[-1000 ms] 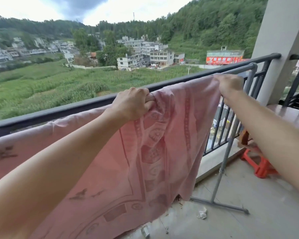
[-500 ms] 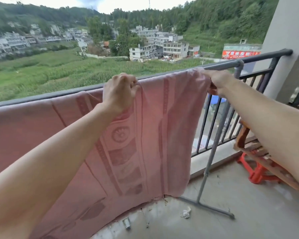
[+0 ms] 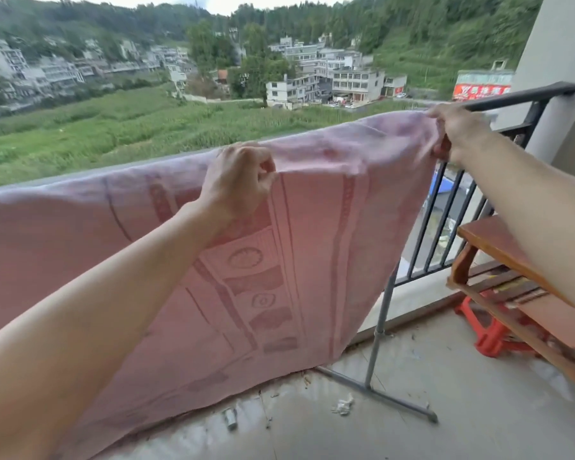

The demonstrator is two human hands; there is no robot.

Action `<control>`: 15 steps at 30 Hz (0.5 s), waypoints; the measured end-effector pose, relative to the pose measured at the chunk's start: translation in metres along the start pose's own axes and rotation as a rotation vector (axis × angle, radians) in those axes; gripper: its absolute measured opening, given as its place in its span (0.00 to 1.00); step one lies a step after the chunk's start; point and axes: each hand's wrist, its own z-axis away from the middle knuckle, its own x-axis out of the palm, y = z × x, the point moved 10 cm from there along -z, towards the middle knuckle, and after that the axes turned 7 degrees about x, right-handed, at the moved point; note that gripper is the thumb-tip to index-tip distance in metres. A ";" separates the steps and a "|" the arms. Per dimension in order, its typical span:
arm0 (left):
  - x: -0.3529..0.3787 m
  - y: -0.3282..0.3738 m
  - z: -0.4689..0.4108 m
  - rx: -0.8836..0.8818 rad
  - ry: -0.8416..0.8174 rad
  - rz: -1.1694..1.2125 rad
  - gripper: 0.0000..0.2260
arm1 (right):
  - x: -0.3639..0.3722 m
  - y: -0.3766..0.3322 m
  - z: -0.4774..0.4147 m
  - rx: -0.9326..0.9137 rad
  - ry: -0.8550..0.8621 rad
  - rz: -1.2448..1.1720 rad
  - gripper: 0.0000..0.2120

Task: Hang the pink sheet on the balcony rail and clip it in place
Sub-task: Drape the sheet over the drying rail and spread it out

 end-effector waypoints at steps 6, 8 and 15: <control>0.005 -0.015 -0.023 -0.074 0.025 -0.016 0.07 | 0.026 0.010 0.001 0.038 -0.050 -0.005 0.09; 0.015 -0.011 -0.037 -0.063 -0.002 -0.027 0.09 | 0.026 0.009 -0.005 0.045 -0.033 0.011 0.06; 0.062 -0.023 -0.074 -0.108 -0.066 -0.057 0.14 | 0.035 -0.021 0.004 0.103 -0.254 0.119 0.11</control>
